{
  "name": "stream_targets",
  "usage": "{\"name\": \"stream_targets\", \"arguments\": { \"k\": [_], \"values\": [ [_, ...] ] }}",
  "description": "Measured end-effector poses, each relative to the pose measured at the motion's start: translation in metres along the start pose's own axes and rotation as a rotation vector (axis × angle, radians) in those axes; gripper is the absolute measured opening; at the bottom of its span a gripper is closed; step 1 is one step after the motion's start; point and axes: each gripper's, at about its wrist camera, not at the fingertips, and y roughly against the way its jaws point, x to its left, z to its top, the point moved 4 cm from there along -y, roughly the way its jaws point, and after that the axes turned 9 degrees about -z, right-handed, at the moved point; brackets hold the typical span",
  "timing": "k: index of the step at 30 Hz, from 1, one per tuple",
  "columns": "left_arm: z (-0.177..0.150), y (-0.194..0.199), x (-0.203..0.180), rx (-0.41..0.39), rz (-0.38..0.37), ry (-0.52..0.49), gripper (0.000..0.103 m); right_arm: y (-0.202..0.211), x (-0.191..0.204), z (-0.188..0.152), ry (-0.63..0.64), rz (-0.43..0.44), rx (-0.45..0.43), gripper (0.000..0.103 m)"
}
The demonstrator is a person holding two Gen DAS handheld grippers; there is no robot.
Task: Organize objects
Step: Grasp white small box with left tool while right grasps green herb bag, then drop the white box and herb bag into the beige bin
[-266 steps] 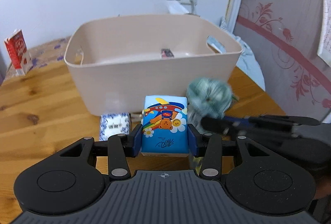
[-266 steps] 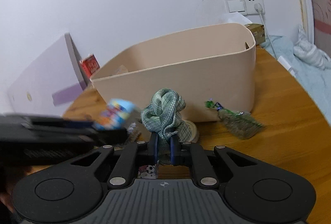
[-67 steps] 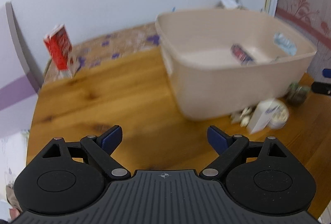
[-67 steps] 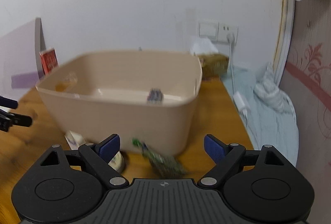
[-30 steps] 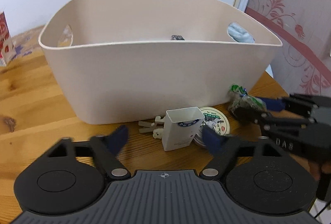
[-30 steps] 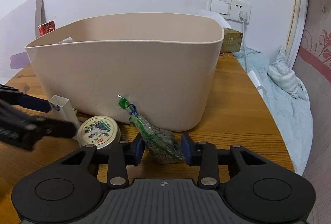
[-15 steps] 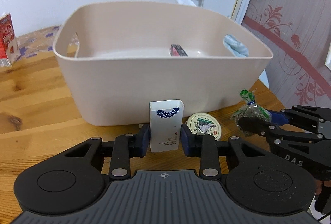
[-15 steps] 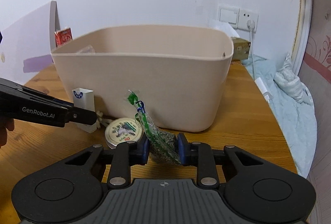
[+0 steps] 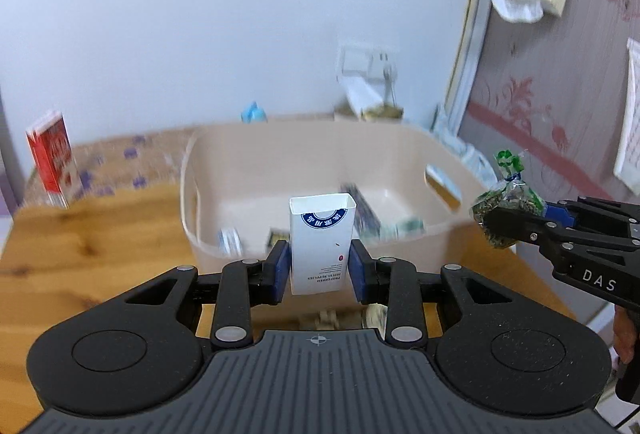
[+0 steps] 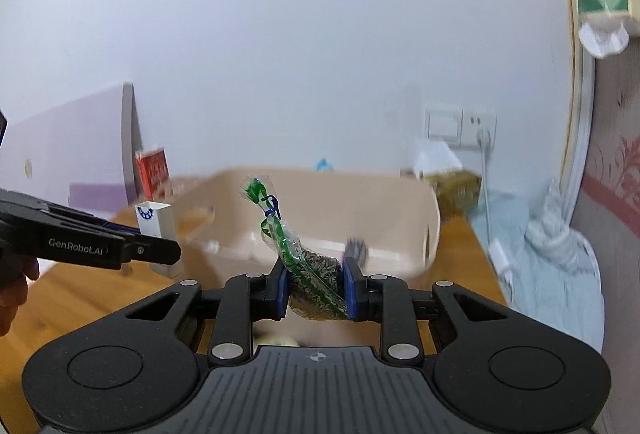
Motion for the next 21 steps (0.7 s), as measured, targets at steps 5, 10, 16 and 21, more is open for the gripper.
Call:
{"name": "stream_targets", "arguments": {
  "k": [5, 10, 16, 21],
  "values": [
    [0.027, -0.008, 0.010, -0.026, 0.061, -0.017, 0.032, -0.020, 0.001, 0.029, 0.000, 0.005, -0.039, 0.026],
    [0.040, -0.040, 0.022, 0.027, 0.110, -0.019, 0.032, -0.053, 0.004, 0.039, -0.006, 0.006, -0.009, 0.026],
    [0.033, -0.085, 0.028, 0.125, 0.165, -0.021, 0.032, -0.095, 0.005, 0.025, 0.001, 0.004, 0.102, 0.026],
    [0.019, -0.111, 0.023, 0.204, 0.162, -0.030, 0.034, -0.109, 0.009, 0.009, 0.032, -0.028, 0.138, 0.028]
  ]
}}
